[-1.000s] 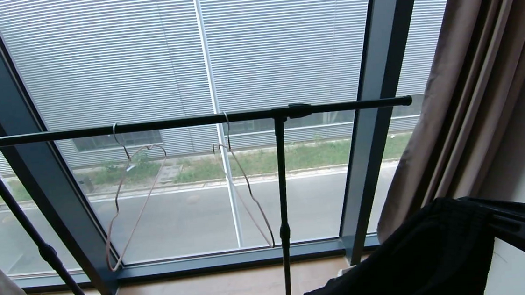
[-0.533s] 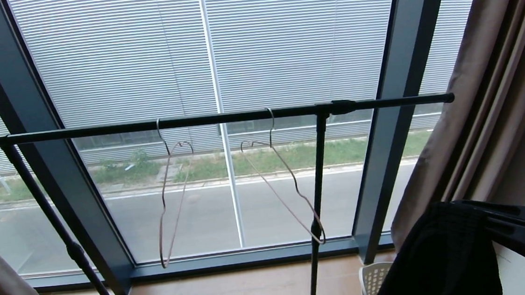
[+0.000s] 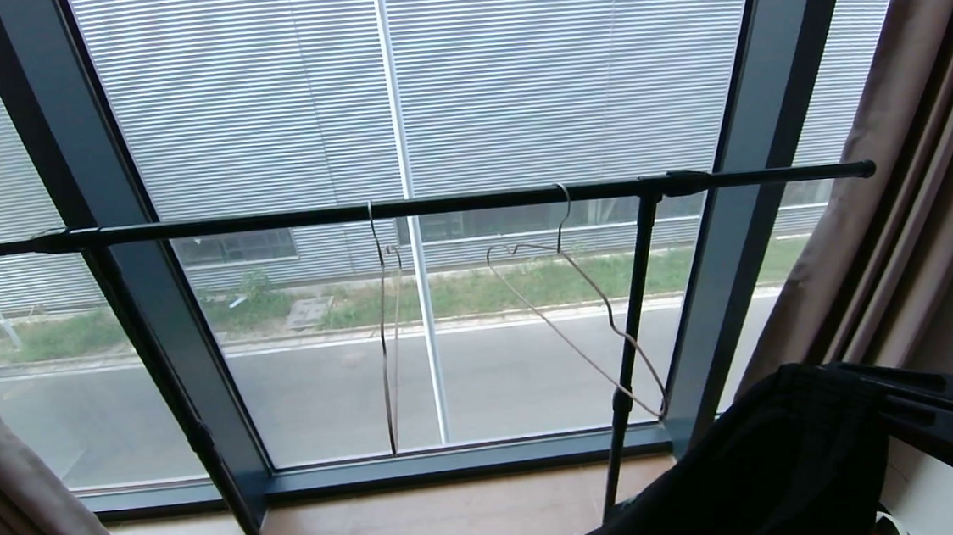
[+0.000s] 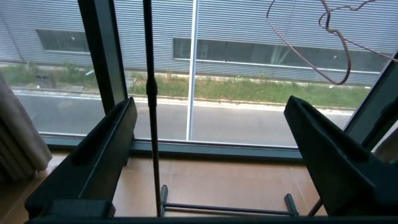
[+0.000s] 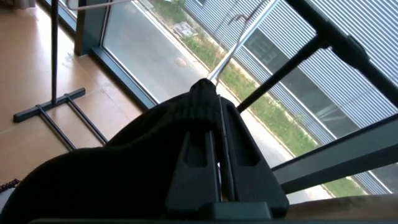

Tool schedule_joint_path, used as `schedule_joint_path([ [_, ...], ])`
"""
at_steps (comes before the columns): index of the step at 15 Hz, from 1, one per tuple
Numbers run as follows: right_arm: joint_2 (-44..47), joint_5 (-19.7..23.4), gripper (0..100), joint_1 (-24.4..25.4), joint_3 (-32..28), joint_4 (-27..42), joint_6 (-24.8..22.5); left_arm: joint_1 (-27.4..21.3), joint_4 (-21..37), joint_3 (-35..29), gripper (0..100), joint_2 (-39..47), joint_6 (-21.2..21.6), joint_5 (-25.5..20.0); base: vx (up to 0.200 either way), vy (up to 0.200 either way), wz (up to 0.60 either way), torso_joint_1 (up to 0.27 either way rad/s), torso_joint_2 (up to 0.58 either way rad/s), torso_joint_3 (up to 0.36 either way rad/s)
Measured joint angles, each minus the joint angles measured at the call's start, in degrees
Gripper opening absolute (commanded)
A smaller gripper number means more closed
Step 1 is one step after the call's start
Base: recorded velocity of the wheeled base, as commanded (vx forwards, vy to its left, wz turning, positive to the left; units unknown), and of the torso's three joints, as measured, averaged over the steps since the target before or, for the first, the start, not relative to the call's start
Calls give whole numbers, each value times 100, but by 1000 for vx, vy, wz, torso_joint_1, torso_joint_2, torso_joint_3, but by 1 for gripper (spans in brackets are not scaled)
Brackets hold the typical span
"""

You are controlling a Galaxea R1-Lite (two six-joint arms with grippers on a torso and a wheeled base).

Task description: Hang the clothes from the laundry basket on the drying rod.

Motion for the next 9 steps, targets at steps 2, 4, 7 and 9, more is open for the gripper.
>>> schedule_joint_path([
  [2, -2, -6, 0, -7, 9, 6, 2, 5, 0, 0, 100, 0, 0, -2, -200, 0, 0, 0, 2, 2],
  [4, -2, 0, 0, -5, 9, 6, 0, 0, 0, 0, 100, 0, 0, 0, -200, 0, 0, 2, -7, 5],
  [7, -2, -6, 0, -5, 22, 15, 2, 0, 0, 0, 100, 0, 0, -11, 0, 0, 0, 0, 0, 0],
  [9, -7, -2, 0, -5, 61, 0, 2, 0, 0, 0, 100, 0, -6, -2, 0, 0, 0, 0, 0, 0],
])
